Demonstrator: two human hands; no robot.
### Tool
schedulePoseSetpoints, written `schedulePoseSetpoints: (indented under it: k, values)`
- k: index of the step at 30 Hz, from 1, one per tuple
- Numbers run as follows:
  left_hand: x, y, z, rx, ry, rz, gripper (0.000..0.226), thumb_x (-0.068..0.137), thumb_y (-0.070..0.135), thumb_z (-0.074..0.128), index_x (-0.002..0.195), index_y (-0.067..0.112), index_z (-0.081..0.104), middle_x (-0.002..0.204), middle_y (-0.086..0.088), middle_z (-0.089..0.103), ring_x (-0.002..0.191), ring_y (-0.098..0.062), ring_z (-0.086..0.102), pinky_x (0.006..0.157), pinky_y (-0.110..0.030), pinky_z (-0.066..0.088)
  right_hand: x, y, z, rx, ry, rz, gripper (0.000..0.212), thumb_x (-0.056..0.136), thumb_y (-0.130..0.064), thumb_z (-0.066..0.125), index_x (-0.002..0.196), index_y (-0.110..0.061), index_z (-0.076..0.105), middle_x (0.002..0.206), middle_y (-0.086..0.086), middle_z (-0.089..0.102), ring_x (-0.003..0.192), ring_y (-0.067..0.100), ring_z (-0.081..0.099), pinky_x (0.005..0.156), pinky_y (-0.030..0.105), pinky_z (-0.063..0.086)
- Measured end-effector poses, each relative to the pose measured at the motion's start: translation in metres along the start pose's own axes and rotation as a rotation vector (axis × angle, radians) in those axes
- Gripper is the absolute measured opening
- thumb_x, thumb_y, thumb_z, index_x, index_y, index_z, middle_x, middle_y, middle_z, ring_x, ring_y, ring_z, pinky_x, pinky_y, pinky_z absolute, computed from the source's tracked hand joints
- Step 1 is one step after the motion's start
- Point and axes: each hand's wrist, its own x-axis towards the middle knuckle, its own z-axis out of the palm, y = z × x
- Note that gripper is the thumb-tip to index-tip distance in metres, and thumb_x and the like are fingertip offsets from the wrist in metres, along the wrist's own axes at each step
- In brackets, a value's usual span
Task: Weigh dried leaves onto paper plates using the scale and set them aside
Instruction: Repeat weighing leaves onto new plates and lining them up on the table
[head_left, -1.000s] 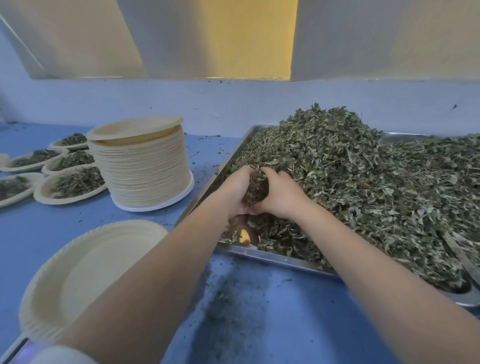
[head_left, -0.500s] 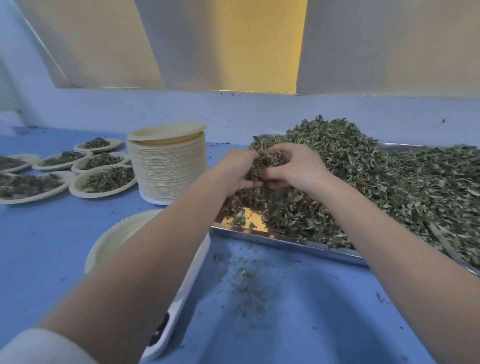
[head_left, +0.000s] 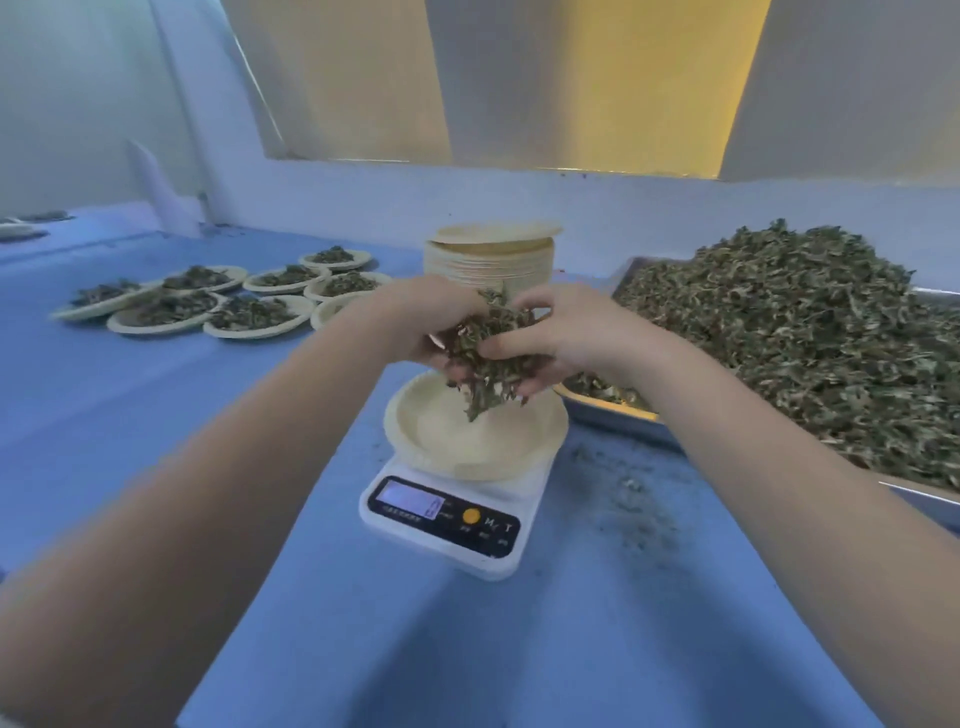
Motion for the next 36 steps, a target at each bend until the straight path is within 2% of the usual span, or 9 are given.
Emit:
schedulePoseSetpoints:
  k: [2,4,7,12,16,22,26,32,36]
  values:
    - [-0.003,-0.013,-0.005,0.155,-0.068,-0.097,0.017,0.095,0.021,0.049,0.09,0.008,0.06,0.081,-0.008,0.062,0.044,-0.016,0.06,0.057,-0.028,0.055,-0.001,0.005,0.007,-0.132,-0.043,0.02,0.051,0.072,-0.037,0.081,0.115,-0.02,0.06,0.109,0.004,0.055,0.056,0.015,0.069,0.051,0.029,0.057]
    - [-0.003,-0.023,-0.008,0.23,-0.081,-0.171,0.028,0.096,0.029,0.05,0.115,0.01,0.057,0.101,-0.01,0.059,0.057,-0.022,0.062,0.065,-0.032,0.056,-0.002,0.009,0.009,-0.235,-0.03,0.006,0.037,0.074,-0.046,0.076,0.104,-0.027,0.064,0.097,-0.002,0.057,0.055,0.013,0.068,0.05,0.029,0.057]
    - [0.002,-0.029,-0.014,0.224,-0.014,-0.169,0.048,0.097,0.033,0.047,0.141,0.017,0.038,0.11,-0.011,0.057,0.058,-0.021,0.062,0.05,-0.026,0.055,-0.003,0.009,0.009,-0.281,0.026,-0.025,0.016,0.08,-0.054,0.068,0.083,-0.04,0.061,0.098,-0.008,0.06,0.059,0.013,0.07,0.053,0.029,0.059]
    - [0.005,-0.033,-0.024,0.106,0.109,-0.061,0.032,0.091,0.025,0.054,0.118,0.008,0.056,0.088,-0.005,0.064,0.051,-0.015,0.051,0.048,-0.022,0.042,0.003,0.005,0.01,-0.302,0.14,-0.115,0.015,0.086,-0.052,0.062,0.087,-0.037,0.062,0.092,-0.007,0.065,0.056,0.009,0.068,0.045,0.02,0.051]
    - [0.002,-0.036,-0.027,-0.024,0.14,-0.029,0.025,0.089,0.018,0.058,0.111,0.007,0.06,0.073,-0.003,0.062,0.045,-0.013,0.045,0.046,-0.02,0.037,0.008,0.004,0.015,-0.273,0.178,-0.144,0.015,0.088,-0.046,0.062,0.089,-0.031,0.064,0.086,-0.004,0.068,0.052,0.006,0.066,0.043,0.016,0.047]
    - [-0.004,-0.043,-0.019,-0.129,0.145,0.053,0.012,0.091,0.019,0.057,0.092,0.013,0.068,0.079,-0.002,0.064,0.055,-0.013,0.047,0.052,-0.023,0.039,0.012,0.008,0.025,-0.232,0.177,-0.16,0.01,0.089,-0.037,0.062,0.087,-0.029,0.067,0.087,-0.003,0.069,0.049,0.003,0.062,0.045,0.019,0.051]
    - [-0.003,-0.045,-0.011,-0.148,0.127,0.091,0.013,0.09,0.019,0.059,0.096,0.014,0.069,0.078,0.001,0.064,0.056,-0.012,0.048,0.054,-0.023,0.041,0.014,0.011,0.03,-0.252,0.165,-0.159,0.009,0.089,-0.035,0.063,0.089,-0.028,0.069,0.086,-0.003,0.07,0.052,0.004,0.063,0.044,0.017,0.047]
    - [0.002,-0.051,-0.009,-0.203,0.142,0.13,0.012,0.089,0.018,0.059,0.087,0.016,0.07,0.073,0.003,0.065,0.052,-0.01,0.048,0.05,-0.021,0.041,0.013,0.017,0.026,-0.278,0.167,-0.166,0.007,0.087,-0.032,0.065,0.091,-0.029,0.07,0.086,0.003,0.073,0.066,0.018,0.067,0.05,0.02,0.054]
    - [0.006,-0.059,-0.009,-0.239,0.178,0.145,0.013,0.089,0.017,0.058,0.086,0.016,0.071,0.075,0.002,0.065,0.051,-0.01,0.047,0.046,-0.019,0.041,0.018,0.022,0.024,-0.352,0.151,-0.158,0.023,0.084,-0.04,0.067,0.103,-0.027,0.069,0.095,-0.003,0.07,0.077,0.012,0.065,0.063,0.021,0.055]
